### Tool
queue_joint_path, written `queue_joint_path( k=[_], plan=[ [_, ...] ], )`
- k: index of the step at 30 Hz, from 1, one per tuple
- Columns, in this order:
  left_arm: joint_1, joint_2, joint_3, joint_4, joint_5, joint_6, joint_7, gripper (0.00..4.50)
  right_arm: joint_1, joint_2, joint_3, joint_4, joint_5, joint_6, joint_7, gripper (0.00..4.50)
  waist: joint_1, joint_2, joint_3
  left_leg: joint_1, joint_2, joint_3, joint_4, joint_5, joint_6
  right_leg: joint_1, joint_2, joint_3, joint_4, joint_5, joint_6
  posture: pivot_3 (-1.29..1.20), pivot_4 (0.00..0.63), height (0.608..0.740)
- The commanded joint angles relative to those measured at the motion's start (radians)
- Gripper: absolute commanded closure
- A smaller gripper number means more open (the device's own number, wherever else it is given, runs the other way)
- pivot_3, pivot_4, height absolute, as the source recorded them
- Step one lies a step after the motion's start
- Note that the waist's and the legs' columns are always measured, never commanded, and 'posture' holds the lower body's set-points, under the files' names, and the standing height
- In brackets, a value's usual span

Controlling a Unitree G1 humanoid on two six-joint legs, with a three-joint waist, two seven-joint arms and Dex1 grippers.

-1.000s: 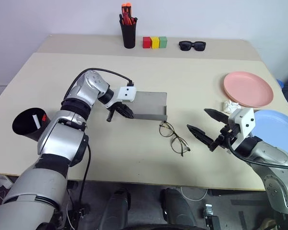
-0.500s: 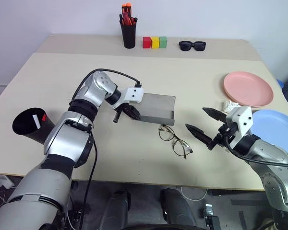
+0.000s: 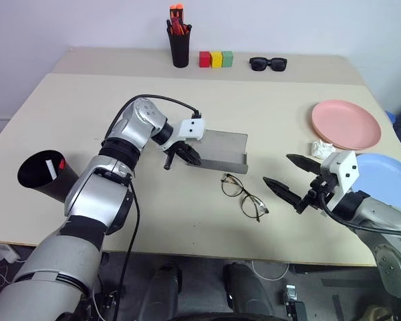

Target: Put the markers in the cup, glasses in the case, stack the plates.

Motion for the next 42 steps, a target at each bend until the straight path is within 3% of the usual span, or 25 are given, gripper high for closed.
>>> queue_joint_path(
  k=[1,5,6,13,17,20,25,29,35,39,42],
  plan=[
    [0.014,0.006,0.011,-0.061,-0.031,0.024,-0.004,2.51,0.012,-0.016,-0.024,-0.009,-0.004,-0.038,0.025,0.0,-0.001,0.0,0.0,0.0,0.0,0.0,0.0,0.0,0.0,0.0,0.0,0.0,0.0,0.0,0.0,0.0,0.15,0.74],
    [0.03,0.012,0.013,-0.112,-0.047,0.055,0.001,0.36,0.013,-0.017,-0.019,0.008,-0.014,-0.052,0.041,0.0,-0.002,0.0,0.0,0.0,0.0,0.0,0.0,0.0,0.0,0.0,0.0,0.0,0.001,0.0,0.0,0.0,0.15,0.74],
    [0.036,0.015,0.014,-0.128,-0.051,0.06,0.004,0.03,0.014,-0.018,-0.018,0.013,-0.018,-0.057,0.046,0.0,-0.002,0.0,0.0,0.0,0.0,0.0,0.0,0.0,0.0,0.0,0.0,0.0,0.001,0.0,0.0,0.0,0.15,0.74],
    [0.061,0.047,0.03,-0.23,-0.091,0.098,0.018,0.03,0.059,-0.036,-0.041,0.067,-0.051,-0.124,0.107,0.0,-0.001,0.0,0.0,0.0,0.0,0.0,0.0,0.0,0.0,0.0,0.0,0.0,0.0,0.0,0.0,0.0,0.15,0.74],
    [0.09,0.058,0.103,-0.353,-0.186,0.135,0.058,0.03,0.106,-0.061,-0.083,0.081,-0.047,-0.155,0.15,0.0,0.0,0.0,0.0,0.0,0.0,0.0,0.001,0.0,0.0,0.0,0.0,0.0,0.0,0.0,0.0,0.0,0.15,0.74],
    [0.18,0.087,0.159,-0.543,-0.276,0.218,0.063,0.03,0.138,-0.085,-0.112,0.073,-0.016,-0.134,0.189,0.0,-0.004,0.001,-0.001,0.001,0.0,0.0,0.0,0.0,0.0,0.001,0.0,0.0,0.0,0.0,0.0,0.0,0.15,0.74],
    [0.412,0.216,0.172,-1.008,-0.444,0.529,0.02,0.03,0.146,-0.136,-0.099,0.079,0.036,-0.051,0.239,0.0,-0.025,0.003,-0.001,0.004,0.001,0.0,0.0,0.0,0.0,0.003,0.0,0.001,0.001,0.0,0.0,0.0,0.15,0.74],
    [0.549,0.269,0.159,-1.261,-0.473,0.603,0.112,0.03,0.098,-0.158,-0.045,0.108,0.048,-0.003,0.27,0.0,-0.02,0.003,-0.001,0.004,0.001,0.0,0.001,0.0,0.0,0.004,0.0,0.001,0.001,0.0,-0.001,0.0,0.15,0.74],
    [0.686,0.202,0.215,-1.455,-0.527,0.618,0.333,0.03,-0.065,-0.164,0.078,0.175,0.032,0.037,0.309,0.0,-0.013,0.003,-0.001,0.007,0.001,0.0,0.002,0.0,0.0,0.009,0.0,0.001,-0.003,0.0,-0.001,0.0,0.15,0.74],
    [0.757,0.264,0.259,-1.55,-0.608,0.787,0.395,0.03,-0.177,-0.172,0.171,0.233,0.007,0.079,0.337,0.0,-0.022,0.003,-0.001,0.007,0.001,0.0,0.001,0.0,0.0,0.008,0.0,0.001,-0.002,0.0,-0.001,0.0,0.15,0.74],
    [0.888,0.324,0.321,-1.637,-0.686,0.783,0.383,0.03,-0.256,-0.173,0.231,0.282,0.005,0.119,0.373,0.0,-0.028,0.003,-0.001,0.007,0.001,0.0,0.001,0.0,0.0,0.008,0.0,0.001,-0.002,0.0,-0.001,0.0,0.15,0.74]
  ],
)
